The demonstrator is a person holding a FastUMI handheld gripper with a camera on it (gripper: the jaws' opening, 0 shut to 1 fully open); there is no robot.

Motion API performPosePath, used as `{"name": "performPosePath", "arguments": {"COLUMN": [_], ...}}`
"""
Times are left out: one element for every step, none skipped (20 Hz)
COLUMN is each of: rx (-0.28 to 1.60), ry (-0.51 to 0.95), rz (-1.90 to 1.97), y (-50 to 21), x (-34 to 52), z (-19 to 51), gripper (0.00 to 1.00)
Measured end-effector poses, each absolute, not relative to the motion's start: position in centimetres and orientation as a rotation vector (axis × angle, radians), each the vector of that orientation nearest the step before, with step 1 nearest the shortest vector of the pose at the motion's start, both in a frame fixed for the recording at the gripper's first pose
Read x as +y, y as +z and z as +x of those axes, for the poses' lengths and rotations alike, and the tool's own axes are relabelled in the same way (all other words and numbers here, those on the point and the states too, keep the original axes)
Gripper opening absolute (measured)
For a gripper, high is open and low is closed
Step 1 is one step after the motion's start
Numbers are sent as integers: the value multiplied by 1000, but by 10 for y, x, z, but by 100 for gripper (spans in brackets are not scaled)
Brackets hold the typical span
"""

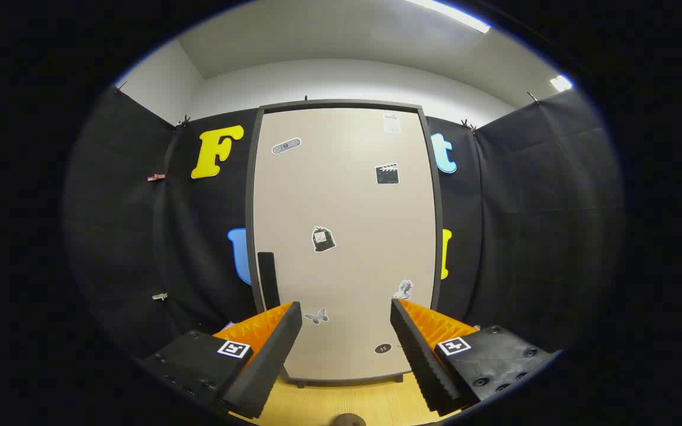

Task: Open the shoe cabinet door, grab the shoes and put them into the shoe cabinet, then close the shoe cabinet door.

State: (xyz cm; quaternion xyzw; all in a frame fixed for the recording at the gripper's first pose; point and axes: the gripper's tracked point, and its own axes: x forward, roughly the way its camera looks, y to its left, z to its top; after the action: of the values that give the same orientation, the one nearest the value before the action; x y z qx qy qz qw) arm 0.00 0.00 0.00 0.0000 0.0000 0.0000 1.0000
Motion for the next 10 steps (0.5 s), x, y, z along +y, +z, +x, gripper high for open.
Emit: {"name": "performPosePath", "arguments": {"rx": [2, 7, 14, 20, 24, 25, 23, 20, 17, 13], "ry": [0, 2, 1, -4, -5, -5, -4, -6, -4, 0], "rz": [-2, -3, -4, -7, -6, -6, -6, -8, -10, -10], "y": [0, -2, -3, -5, -5, -6, -5, -4, -4, -3], "x": [0, 0, 0, -2, -3, -2, -2, -3, -3, -2], "z": [0, 1, 2, 2, 2, 2, 2, 2, 2, 2], "gripper": [98, 98, 98, 98, 98, 98, 98, 99, 98, 98]}}
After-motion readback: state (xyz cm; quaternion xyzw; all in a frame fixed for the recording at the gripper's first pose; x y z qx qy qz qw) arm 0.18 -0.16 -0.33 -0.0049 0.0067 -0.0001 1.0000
